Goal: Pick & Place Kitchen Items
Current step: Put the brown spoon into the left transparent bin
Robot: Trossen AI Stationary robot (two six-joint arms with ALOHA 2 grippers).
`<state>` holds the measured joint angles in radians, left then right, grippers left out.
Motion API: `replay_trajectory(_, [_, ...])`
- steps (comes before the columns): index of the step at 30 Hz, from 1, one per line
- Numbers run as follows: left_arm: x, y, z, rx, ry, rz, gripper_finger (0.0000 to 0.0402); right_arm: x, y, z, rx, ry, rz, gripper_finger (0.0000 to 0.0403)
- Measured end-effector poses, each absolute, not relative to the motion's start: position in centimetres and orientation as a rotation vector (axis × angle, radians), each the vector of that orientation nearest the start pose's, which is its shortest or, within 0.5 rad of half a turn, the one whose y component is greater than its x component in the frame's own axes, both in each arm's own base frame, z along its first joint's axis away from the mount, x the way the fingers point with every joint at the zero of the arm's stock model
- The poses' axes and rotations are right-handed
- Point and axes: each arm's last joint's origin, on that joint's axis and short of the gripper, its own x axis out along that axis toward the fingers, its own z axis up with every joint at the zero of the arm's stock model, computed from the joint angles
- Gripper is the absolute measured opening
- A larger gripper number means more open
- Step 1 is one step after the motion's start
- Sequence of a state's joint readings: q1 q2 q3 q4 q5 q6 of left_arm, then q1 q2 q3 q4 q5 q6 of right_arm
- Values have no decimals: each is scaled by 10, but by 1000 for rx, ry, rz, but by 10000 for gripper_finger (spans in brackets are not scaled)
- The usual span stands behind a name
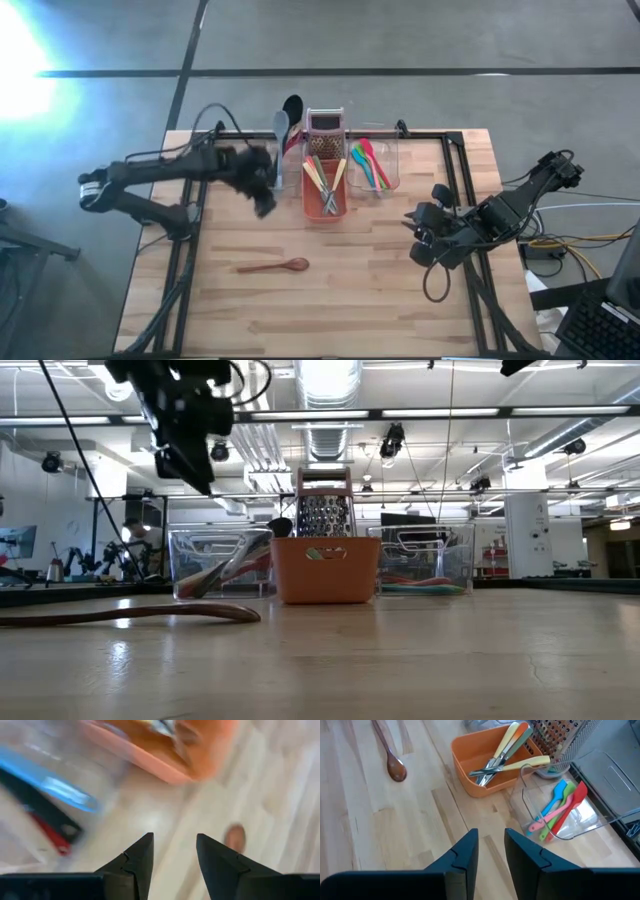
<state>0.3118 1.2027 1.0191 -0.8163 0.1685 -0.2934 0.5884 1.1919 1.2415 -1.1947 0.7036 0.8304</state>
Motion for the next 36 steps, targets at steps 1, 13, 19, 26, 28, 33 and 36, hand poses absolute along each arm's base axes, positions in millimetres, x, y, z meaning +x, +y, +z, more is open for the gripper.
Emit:
replay_trajectory(1, [221,55,283,-480,967,244,151,178,96,339,85,778,-454,91])
replay_trajectory(13, [230,-73,264,-82,998,101,151,181,98,340,114,747,-444,73])
replay_trajectory(19, [242,-95,225,-83,1075,65,151,182,99,341,120,738,-440,78])
replay_trajectory(26, [259,-99,190,-101,1207,63,151,182,99,341,122,737,-439,90])
replay_trajectory(28, [264,-100,182,-130,1235,22,151,182,99,341,122,737,-438,91])
replay_trajectory(33, [276,-101,167,-121,1231,-21,151,182,99,341,119,737,-438,84])
replay_trajectory(36, [280,-97,161,-116,1241,-11,151,182,99,341,120,737,-437,78])
